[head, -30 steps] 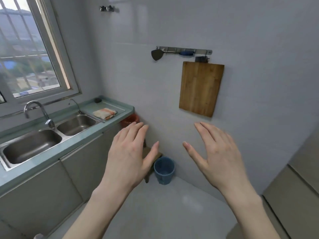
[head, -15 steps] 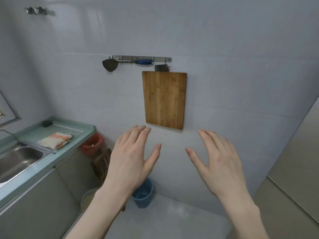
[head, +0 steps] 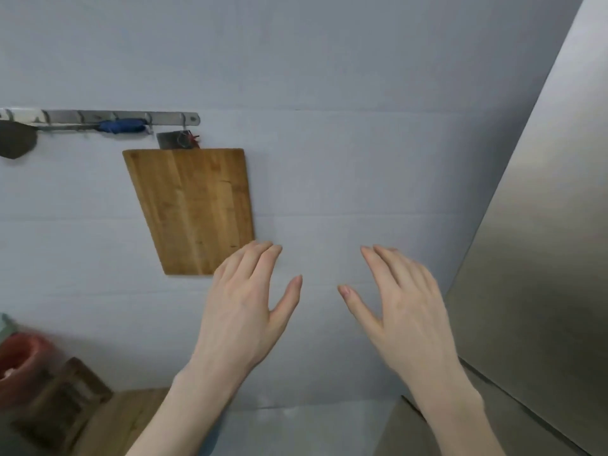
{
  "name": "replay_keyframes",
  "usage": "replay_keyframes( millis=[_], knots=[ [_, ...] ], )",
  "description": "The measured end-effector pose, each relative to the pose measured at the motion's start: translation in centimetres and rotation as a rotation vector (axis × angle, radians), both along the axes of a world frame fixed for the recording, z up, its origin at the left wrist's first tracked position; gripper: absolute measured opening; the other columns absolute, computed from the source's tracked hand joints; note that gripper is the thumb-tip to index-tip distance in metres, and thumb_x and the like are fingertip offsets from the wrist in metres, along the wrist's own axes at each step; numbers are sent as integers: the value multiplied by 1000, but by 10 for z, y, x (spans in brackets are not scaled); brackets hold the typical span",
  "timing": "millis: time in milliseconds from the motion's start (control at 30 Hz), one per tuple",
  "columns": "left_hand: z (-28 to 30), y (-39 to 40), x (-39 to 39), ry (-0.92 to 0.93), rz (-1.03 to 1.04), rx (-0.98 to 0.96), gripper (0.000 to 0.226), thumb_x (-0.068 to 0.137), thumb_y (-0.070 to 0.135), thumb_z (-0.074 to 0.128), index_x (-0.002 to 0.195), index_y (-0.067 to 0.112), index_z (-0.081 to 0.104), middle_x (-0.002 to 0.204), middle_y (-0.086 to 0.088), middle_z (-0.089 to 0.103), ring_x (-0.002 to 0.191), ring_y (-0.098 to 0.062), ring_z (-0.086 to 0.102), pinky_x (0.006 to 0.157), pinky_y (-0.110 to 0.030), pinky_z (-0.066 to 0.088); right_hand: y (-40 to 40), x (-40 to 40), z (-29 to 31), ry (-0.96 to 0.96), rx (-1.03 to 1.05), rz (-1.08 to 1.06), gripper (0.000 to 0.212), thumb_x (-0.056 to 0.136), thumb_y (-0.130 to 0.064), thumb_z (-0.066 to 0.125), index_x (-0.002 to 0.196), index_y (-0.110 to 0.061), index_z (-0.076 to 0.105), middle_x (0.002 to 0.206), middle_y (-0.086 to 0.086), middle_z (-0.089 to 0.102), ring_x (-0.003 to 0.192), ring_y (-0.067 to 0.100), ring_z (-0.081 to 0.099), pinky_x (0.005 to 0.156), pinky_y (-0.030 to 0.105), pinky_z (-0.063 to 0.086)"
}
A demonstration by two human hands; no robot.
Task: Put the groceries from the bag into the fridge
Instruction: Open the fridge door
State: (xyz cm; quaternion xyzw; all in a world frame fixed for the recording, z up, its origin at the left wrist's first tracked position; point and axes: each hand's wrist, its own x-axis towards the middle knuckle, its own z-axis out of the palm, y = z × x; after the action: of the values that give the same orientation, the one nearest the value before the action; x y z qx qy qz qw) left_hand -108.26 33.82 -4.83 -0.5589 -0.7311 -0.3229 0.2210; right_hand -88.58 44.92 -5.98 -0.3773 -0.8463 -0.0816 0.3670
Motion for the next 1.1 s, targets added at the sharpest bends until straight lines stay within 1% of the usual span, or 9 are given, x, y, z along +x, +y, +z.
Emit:
replay_keyframes(
  millis=[167, 233, 333, 533, 633, 733, 867, 1000, 1100],
  knots=[
    [-4, 75, -30, 18, -164, 5, 52, 97, 49, 52, 132, 12, 63, 133, -2, 65, 131, -25, 57, 106, -40, 45, 34, -4, -3, 4, -20, -245, 67, 101, -63, 38, 143, -15, 58, 143, 5, 61, 137, 27, 54, 117, 45, 38],
    [-4, 103, -41, 28, -245, -14, 52, 97, 50, 51, 132, 13, 63, 134, -1, 65, 133, -24, 56, 107, -40, 44, 43, -8, -5, 6, -28, -343, 66, 101, -63, 39, 142, -15, 58, 142, 4, 61, 137, 27, 54, 117, 44, 38],
    [-7, 141, -47, 18, -363, -23, 51, 97, 49, 52, 132, 14, 62, 135, -1, 64, 134, -24, 55, 108, -42, 45, 51, -8, -6, -18, -63, -472, 67, 101, -65, 38, 145, -17, 55, 147, 2, 58, 142, 24, 49, 120, 44, 35],
    [-12, 195, -22, -11, -610, -34, 54, 97, 52, 45, 134, 16, 62, 136, 2, 64, 134, -21, 54, 109, -37, 40, 47, 12, -9, -26, -72, -736, 67, 100, -64, 41, 148, -18, 53, 151, 0, 55, 145, 24, 47, 120, 46, 35],
    [-13, 212, 0, -32, -715, -49, 53, 97, 53, 45, 134, 18, 61, 136, 3, 63, 135, -20, 53, 109, -33, 36, 39, 27, -8, -34, -75, -853, 70, 100, -65, 37, 150, -18, 51, 152, 1, 54, 146, 23, 46, 121, 46, 34],
    [-13, 229, 26, -40, -812, -59, 53, 98, 53, 45, 134, 17, 61, 135, 1, 64, 132, -21, 55, 108, -33, 37, 35, 45, -5, -28, -61, -947, 70, 101, -65, 37, 152, -18, 48, 153, 1, 53, 146, 22, 46, 121, 45, 33],
    [-8, 243, 62, -81, -886, -47, 57, 97, 52, 46, 141, 16, 55, 133, -1, 64, 126, -21, 57, 103, -33, 41, 33, 68, -4, 9, -23, -1031, 70, 101, -64, 37, 154, -18, 44, 157, 1, 49, 148, 22, 44, 121, 45, 33],
    [0, 255, 97, -162, -957, -39, 63, 99, 52, 44, 151, 18, 42, 134, 1, 62, 124, -19, 56, 97, -35, 49, 37, 95, 0, 13, -3, -1066, 71, 102, -64, 36, 158, -20, 38, 164, 2, 39, 154, 22, 34, 123, 46, 31],
    [2, 265, 119, -189, -977, -32, 66, 101, 50, 46, 157, 19, 31, 140, 1, 58, 127, -19, 54, 98, -35, 48, 49, 108, 3, 54, 61, -1063, 69, 102, -60, 43, 160, -22, 36, 167, 2, 34, 156, 22, 28, 122, 49, 32]
  ],
)
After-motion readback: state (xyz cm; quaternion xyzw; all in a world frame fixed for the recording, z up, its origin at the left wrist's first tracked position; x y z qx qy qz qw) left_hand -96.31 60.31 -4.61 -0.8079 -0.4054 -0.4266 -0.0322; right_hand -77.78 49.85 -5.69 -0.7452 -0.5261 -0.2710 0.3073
